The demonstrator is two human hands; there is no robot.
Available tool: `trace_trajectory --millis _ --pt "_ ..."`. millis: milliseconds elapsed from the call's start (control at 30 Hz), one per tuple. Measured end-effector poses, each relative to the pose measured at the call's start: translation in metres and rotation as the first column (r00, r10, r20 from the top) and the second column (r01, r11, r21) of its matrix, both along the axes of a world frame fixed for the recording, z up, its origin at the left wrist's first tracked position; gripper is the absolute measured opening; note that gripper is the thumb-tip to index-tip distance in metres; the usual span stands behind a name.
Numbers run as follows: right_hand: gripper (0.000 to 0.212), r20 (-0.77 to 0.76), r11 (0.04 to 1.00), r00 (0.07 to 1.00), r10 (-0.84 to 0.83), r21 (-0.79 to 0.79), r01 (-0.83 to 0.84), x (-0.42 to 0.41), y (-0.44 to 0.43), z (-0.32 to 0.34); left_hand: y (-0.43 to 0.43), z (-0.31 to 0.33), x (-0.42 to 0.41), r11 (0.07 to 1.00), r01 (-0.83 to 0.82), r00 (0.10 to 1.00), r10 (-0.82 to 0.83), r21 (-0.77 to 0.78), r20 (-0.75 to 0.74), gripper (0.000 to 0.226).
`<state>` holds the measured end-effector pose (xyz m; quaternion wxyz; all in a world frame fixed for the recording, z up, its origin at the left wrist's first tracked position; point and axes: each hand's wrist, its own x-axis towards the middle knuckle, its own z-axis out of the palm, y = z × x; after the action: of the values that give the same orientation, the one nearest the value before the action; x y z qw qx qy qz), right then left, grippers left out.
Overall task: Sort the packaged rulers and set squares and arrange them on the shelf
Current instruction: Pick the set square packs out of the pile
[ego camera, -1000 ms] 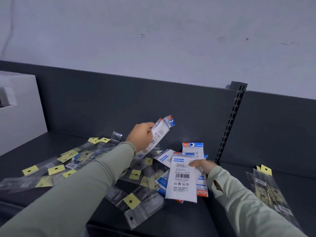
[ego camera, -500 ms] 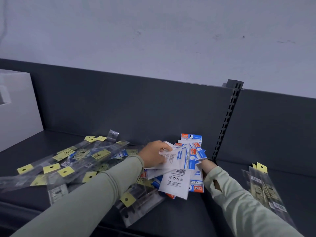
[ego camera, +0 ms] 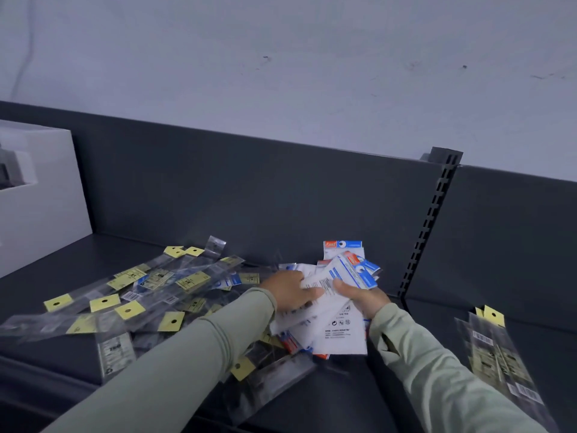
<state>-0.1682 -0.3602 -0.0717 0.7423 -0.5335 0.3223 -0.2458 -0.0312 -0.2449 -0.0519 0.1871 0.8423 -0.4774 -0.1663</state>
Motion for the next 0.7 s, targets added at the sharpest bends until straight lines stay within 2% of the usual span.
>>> trace_trajectory --millis 67,100,133,167,233,367,533,633,700 --pt "0.043 -0.078 0.999 0.995 -0.055 -0.002 0.055 0.005 -0.001 -0.005 0.008 0.003 0.009 0.999 -0.017 0.999 0.018 -0.03 0.03 0.042" --pt "0.037 -0.088 0.999 0.995 -0.047 0.023 0.049 0.006 -0.002 -0.006 0.014 0.006 0.017 0.998 -0.06 0.988 0.065 -0.036 0.14 0.036" --pt "0.035 -0.096 0.998 0.995 -0.032 0.049 0.037 0.007 -0.003 -0.007 0.022 0.008 0.027 0.993 -0.108 0.941 0.114 -0.037 0.317 0.031" --pt "0.036 -0.113 0.998 0.993 -0.021 0.062 0.028 0.008 -0.005 -0.007 0.029 0.009 0.039 0.988 -0.151 0.856 0.14 -0.019 0.498 0.029" --pt "0.041 -0.153 0.997 0.988 0.012 0.077 0.0 0.01 -0.006 -0.009 0.041 0.007 0.057 0.971 -0.223 0.719 0.102 0.089 0.688 0.033" --pt "0.042 -0.189 0.998 0.981 0.033 0.064 -0.021 0.014 -0.009 -0.011 0.048 -0.003 0.075 0.927 -0.243 0.67 -0.054 0.287 0.741 0.029" --pt "0.036 -0.184 0.997 0.981 0.059 0.062 -0.048 0.016 -0.013 -0.013 0.041 -0.011 0.078 0.902 -0.193 0.614 -0.197 0.387 0.765 0.031" --pt "0.037 -0.168 0.996 0.984 0.054 0.072 -0.042 0.016 -0.015 -0.015 0.041 -0.009 0.083 0.929 -0.2 0.602 -0.135 0.312 0.787 0.029" --pt "0.042 -0.176 0.998 0.983 0.044 0.062 -0.034 0.016 -0.019 -0.018 0.043 -0.003 0.086 0.98 -0.159 0.623 0.008 0.117 0.782 0.026"
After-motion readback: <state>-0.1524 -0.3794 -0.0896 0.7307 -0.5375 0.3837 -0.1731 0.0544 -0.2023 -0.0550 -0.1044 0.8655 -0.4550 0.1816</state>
